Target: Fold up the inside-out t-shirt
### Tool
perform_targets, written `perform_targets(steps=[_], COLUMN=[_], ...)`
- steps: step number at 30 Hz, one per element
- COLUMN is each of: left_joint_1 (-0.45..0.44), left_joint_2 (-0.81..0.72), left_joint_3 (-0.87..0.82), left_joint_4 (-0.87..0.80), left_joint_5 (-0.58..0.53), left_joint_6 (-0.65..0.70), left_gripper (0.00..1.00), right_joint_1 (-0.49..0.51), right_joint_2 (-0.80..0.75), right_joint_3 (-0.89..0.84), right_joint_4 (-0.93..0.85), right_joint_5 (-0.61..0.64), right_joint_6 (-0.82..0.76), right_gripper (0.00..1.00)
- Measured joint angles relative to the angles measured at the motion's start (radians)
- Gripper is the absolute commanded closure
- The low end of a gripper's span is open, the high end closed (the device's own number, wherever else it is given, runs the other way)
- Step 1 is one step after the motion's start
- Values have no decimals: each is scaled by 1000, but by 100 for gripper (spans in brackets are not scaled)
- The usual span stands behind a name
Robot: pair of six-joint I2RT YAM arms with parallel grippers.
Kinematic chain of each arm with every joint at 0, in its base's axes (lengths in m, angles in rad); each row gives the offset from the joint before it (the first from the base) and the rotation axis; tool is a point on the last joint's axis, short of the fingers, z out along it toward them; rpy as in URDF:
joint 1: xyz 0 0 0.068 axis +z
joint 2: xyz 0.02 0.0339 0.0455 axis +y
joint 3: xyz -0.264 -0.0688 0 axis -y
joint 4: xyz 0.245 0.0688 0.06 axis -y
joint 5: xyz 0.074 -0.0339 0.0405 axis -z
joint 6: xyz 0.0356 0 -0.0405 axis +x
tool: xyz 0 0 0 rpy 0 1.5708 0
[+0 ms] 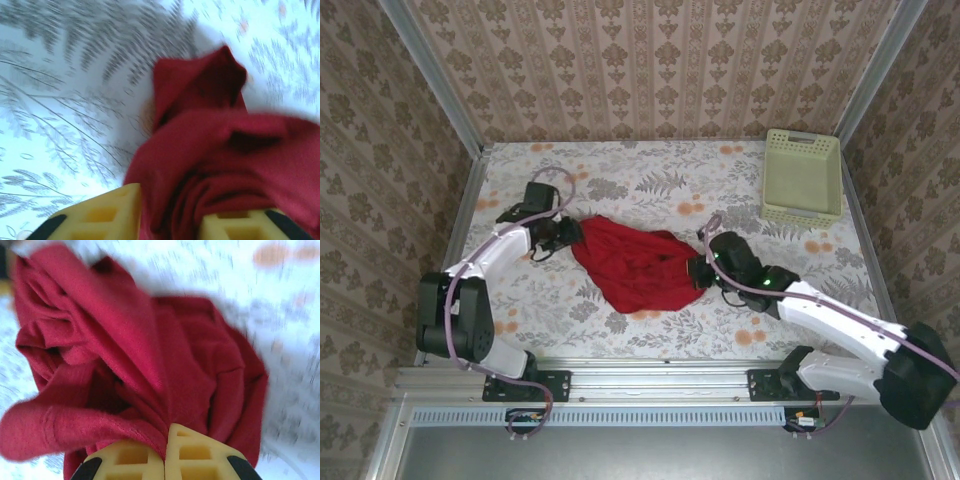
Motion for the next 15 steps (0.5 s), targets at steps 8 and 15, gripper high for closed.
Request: perform_targets(steps=[8, 15], left_joint_1=[-427, -531], left_joint_2=[-217, -41], left_joint_3=[-7, 21], left_joint_4=[-100, -103], left_joint_5=[-145, -215], left_joint_6=[35, 3], left_gripper=[27, 35], right_joint_1=[16, 39], right_joint_2=[46, 27], right_joint_3=[-27, -18], right_joint_4=[91, 111], right_joint_5=[-31, -26], right_joint_6=[44, 44], right_gripper=[100, 100])
